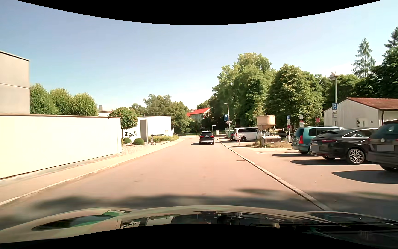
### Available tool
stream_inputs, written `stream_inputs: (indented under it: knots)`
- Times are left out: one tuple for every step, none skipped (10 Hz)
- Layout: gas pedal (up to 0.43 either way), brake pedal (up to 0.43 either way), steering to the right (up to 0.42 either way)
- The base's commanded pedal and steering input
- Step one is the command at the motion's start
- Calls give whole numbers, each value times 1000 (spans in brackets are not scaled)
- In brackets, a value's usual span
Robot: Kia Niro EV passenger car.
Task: Follow the waypoints while adhering to traffic rules and regulations
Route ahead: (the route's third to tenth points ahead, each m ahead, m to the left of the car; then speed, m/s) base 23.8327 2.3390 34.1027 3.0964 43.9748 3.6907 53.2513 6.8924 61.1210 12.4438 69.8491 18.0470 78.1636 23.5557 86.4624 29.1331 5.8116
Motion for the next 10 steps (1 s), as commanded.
stream_inputs:
  knots:
    - [130,0,-9]
    - [130,0,-10]
    - [130,0,-9]
    - [118,0,-9]
    - [67,0,-9]
    - [39,0,-9]
    - [28,0,-9]
    - [28,0,-9]
    - [28,0,-8]
    - [28,0,-9]
